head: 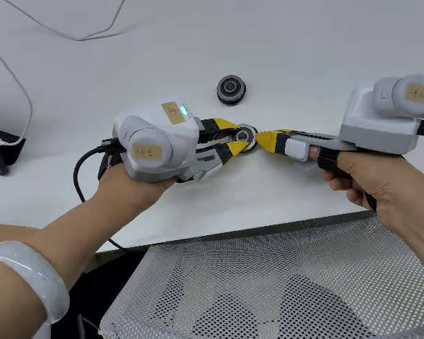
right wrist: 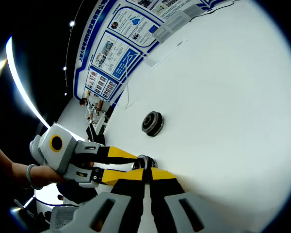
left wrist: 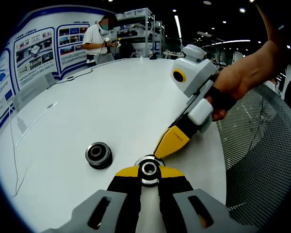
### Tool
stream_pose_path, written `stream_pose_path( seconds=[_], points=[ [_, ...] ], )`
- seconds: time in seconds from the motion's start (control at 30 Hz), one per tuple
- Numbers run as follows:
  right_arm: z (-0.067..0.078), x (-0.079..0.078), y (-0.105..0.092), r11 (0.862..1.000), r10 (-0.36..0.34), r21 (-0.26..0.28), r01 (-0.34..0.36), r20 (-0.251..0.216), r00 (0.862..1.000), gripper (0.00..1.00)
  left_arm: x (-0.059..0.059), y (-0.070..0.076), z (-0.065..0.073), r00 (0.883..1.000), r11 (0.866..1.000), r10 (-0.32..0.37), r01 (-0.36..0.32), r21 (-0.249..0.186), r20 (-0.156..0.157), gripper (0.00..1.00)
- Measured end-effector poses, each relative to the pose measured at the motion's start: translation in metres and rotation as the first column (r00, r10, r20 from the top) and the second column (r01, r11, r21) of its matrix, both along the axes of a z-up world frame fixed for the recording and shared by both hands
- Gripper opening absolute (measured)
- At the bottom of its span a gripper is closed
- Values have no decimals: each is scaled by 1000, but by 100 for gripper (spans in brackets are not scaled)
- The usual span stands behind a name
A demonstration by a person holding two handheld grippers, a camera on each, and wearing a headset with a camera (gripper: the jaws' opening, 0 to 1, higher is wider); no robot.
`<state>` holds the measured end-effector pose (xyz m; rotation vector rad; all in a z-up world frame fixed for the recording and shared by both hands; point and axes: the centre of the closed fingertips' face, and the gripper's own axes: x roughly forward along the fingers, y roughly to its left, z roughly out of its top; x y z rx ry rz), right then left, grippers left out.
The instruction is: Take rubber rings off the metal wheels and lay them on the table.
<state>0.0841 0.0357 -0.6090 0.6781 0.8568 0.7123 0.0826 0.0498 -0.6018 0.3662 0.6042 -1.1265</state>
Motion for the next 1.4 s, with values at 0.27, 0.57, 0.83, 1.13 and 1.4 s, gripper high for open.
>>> stream_pose_path(
  seconds=[0.27,0.57,0.83,1.13,1.4],
  points=[
    [1,1,-3,1000,-2,-29,2,19,1000,2,0,0,0,1000,1000,0,0,0,0,12],
    [0,1,-1,1000,-3,-6,3,-1,1000,3,0,0,0,1000,1000,2,-2,-4,0,12],
    [1,2,-1,1000,9,-30,-9,22,1000,2,0,0,0,1000,1000,3,-3,-5,-1,12],
    [2,1,0,999,8,-32,-7,26,1000,2,0,0,0,1000,1000,3,-3,-1,-1,12],
    [5,0,4,999,18,-28,-17,33,999,1,0,0,0,1000,1000,5,-5,-1,0,12]
  ],
)
